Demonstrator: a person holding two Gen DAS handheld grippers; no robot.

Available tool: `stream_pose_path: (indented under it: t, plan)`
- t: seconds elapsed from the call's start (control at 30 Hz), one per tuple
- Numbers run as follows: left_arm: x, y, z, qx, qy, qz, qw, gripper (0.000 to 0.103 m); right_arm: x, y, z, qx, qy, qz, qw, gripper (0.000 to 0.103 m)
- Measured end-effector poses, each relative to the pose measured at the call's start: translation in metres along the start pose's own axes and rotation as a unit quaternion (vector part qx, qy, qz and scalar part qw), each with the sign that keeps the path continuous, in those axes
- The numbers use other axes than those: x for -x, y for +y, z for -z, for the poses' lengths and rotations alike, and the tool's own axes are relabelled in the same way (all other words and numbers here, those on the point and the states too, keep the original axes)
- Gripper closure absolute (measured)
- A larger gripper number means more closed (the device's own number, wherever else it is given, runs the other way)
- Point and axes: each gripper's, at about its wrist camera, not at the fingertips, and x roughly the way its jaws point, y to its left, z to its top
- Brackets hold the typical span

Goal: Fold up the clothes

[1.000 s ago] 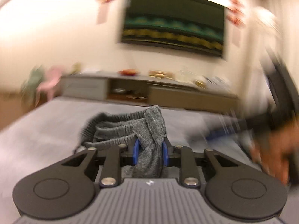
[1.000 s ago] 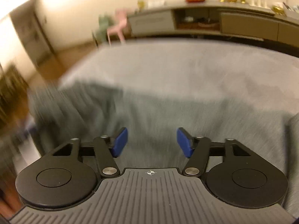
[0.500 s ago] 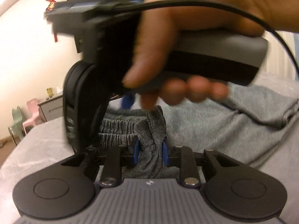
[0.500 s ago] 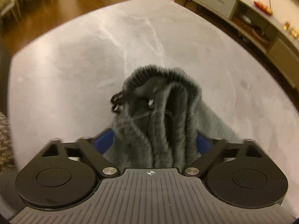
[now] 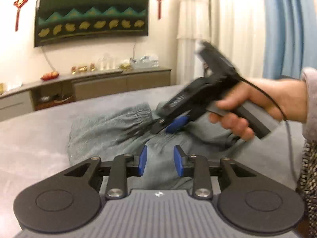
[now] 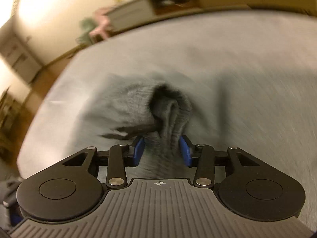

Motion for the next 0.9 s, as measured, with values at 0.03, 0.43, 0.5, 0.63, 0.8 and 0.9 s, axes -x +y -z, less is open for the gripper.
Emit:
stream_pose_path:
  t: [0.03,0.43,0.5,0.63,0.8,0.9]
  plan:
    - [-0.001,0.002,0.0,0.007,0.004,-0.001,1.0,0.073,-0.003,-0.01,0.001,-0.019,-0.005,-0.012,1.0,0.054]
    - [-0.008,0.06,-0.034,0.096,0.041,-0.068,0.9922,0.072,-0.028,0.015,-0.008,0.048,-0.022,-0.014,0.998,0.067]
    - [-0.018,0.075,-0.055,0.085,0.057,-0.077,0.9919,0.07,-0.021,0.017,-0.011,0.061,-0.03,-0.012,0.998,0.065]
    - [-0.064,0.113,-0.073,0.076,0.088,-0.103,0.988,0.071,0.008,0.045,0.007,0.146,-0.073,0.003,0.987,0.061]
    - [-0.115,0.155,-0.048,0.163,0.132,-0.053,0.9763,0.071,0.044,0.081,0.029,0.25,-0.125,0.022,0.96,0.062]
    - [-0.131,0.174,-0.046,0.183,0.142,-0.053,0.9713,0.069,0.013,0.092,0.053,0.31,-0.02,0.039,0.95,0.063]
